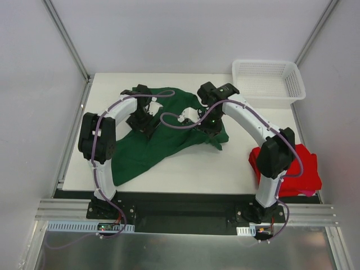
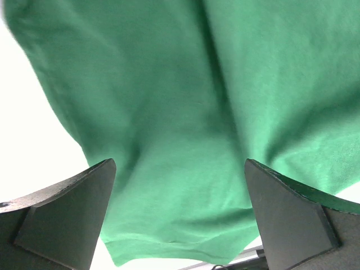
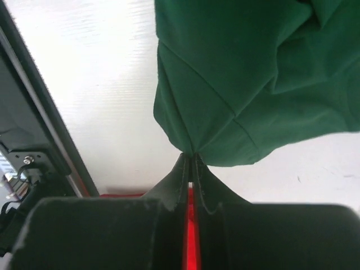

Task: Fold and stack the t-shirts

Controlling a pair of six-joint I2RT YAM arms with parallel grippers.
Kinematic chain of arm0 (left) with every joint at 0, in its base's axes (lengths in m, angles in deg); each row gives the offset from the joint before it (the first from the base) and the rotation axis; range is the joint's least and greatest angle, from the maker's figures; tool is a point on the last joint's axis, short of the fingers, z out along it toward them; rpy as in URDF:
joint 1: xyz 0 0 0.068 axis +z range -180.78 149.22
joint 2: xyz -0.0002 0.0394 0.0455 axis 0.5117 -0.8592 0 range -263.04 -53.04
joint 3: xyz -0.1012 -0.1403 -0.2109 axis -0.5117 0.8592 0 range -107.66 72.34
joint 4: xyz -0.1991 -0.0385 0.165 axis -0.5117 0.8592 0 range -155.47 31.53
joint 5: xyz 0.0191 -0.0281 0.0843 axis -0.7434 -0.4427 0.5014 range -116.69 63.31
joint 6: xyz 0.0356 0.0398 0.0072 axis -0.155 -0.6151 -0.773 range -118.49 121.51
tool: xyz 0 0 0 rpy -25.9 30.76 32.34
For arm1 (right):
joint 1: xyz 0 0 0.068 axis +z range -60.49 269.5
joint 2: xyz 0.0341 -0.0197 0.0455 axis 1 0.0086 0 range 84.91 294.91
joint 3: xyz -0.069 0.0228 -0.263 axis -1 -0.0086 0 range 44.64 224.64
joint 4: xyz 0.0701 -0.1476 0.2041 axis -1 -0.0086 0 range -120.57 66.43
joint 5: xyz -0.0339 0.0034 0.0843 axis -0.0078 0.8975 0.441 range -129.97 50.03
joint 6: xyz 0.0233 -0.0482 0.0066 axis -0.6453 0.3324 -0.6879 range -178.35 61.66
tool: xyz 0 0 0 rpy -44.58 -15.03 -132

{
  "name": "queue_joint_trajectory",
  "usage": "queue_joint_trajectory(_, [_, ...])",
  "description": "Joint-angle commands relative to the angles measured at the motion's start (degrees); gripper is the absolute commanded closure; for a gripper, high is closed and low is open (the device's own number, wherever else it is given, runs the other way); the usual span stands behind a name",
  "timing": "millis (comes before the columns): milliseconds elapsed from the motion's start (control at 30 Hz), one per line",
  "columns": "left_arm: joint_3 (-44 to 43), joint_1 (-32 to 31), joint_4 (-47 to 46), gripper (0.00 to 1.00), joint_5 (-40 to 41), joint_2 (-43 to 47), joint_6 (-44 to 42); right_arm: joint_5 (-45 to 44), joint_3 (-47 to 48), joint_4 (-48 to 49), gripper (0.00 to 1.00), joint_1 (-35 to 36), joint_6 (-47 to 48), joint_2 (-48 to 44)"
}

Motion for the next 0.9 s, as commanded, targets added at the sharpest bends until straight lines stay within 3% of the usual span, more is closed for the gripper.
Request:
queue_joint_trajectory(0, [-1.87,-0.07,0.53,0.01,-0.1,0.2,-0.32,7.24,-0.94,-22.6,0.99,-0.55,3.62,1.12])
queue_joint_trajectory(67, [-1.52,0.02,0.53,0.01,0.43,0.9,-1.2,9.45,-0.42,-22.87,0.95,-1.42,3.44,2.7])
queue_joint_trajectory(133, [-0.9,0.01,0.44,0.01,1.4,1.78,-2.08,10.16,1.59,-22.87,0.67,-2.74,3.62,4.1])
queue_joint_trajectory(200, [0.24,0.01,0.61,0.01,2.1,2.57,-3.22,11.39,5.79,-21.91,0.5,-4.32,3.71,4.9])
queue_joint_trajectory(233, [0.59,0.02,0.53,0.01,2.45,3.45,-3.4,11.39,7.3,-21.38,0.47,-5.9,3.1,5.34])
queue_joint_trajectory(333, [2.61,0.02,0.7,0.01,3.16,5.12,-3.84,7.54,10.92,-14.02,0.45,-7.93,-1.55,6.22])
queue_joint_trajectory(467, [6.99,0.1,1.49,0.01,2.29,7.67,-3.23,-1.16,3.73,7.21,0.45,-8.02,-5.43,2.54])
queue_joint_trajectory(533, [8.67,0.1,2.28,0.01,0.97,9.33,-2.7,-1.52,-1.18,12.27,0.45,-8.2,-6.83,2.44])
queue_joint_trajectory(733, [14.81,0.1,9.3,0.01,-4.57,14.78,-3.83,-0.21,-5.6,23.87,0.48,-8.2,-11.22,8.15])
queue_joint_trajectory(867, [18.95,0.1,14.58,0.01,-6.94,19.36,-5.51,-2.83,-7.8,36.77,0.48,-7.85,-14.04,10.87])
